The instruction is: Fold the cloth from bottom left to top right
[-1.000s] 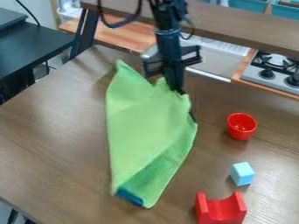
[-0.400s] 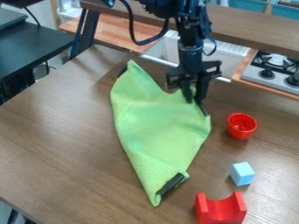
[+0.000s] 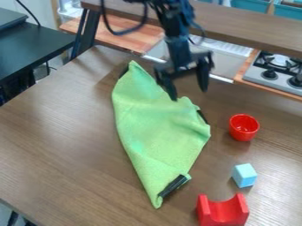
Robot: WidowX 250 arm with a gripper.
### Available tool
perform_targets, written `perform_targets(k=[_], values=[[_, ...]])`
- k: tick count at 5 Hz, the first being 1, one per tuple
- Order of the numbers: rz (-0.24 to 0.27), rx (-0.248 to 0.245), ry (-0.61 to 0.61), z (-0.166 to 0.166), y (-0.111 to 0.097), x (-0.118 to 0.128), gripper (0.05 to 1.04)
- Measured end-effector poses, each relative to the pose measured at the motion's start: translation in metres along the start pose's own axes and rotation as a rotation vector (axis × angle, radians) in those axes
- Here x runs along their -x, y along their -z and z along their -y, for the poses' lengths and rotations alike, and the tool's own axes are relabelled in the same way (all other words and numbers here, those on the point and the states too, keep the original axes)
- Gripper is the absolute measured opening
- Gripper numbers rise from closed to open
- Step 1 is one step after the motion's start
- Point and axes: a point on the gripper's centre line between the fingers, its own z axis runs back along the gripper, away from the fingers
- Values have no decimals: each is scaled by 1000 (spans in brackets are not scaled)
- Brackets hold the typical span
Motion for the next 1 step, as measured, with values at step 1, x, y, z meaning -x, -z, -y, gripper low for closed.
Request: perform_targets(k=[1], values=[[29,57,-2,-24,-30,-13,1001]])
